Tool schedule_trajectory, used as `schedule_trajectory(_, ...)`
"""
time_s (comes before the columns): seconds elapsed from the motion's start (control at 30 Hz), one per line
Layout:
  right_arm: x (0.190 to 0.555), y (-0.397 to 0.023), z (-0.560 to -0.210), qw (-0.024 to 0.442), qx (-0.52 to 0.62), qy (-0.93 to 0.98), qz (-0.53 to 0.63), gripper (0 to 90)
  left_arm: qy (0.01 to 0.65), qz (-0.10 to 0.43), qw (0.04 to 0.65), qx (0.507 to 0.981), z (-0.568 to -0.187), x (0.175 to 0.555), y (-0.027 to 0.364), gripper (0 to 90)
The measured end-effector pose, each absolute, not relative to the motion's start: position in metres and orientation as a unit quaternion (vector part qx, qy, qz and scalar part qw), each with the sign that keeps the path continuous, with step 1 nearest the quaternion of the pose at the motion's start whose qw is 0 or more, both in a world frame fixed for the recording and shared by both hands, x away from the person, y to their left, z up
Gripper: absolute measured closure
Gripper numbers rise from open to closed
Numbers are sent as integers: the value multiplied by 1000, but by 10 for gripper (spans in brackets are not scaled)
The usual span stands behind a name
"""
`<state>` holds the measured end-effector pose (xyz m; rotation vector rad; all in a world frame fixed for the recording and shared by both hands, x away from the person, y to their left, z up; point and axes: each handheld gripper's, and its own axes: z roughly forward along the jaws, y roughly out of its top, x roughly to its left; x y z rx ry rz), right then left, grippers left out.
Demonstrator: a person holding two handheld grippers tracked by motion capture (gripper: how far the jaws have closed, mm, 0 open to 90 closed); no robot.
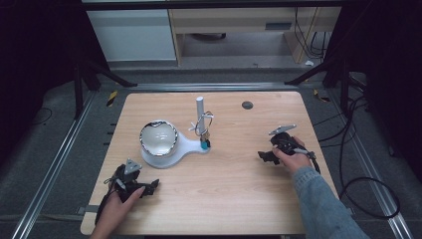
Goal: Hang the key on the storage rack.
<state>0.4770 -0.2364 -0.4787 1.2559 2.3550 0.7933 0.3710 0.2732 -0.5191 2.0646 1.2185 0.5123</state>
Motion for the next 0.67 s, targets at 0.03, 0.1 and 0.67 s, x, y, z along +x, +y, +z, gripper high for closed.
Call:
schedule_trajectory(0.03, 477, -237, -481, 175, 448, 830, 283, 93, 468, 197, 338, 793, -519, 371, 273, 0)
schedule_trajectory(0.1, 478, -237, -484, 174, 450, 828, 286, 92, 468, 197, 338, 793, -519, 371, 273, 0)
schedule_trajectory(0.67, 477, -249, -507, 218, 487, 782, 321, 5, 469, 196, 336, 793, -519, 370, 273, 0)
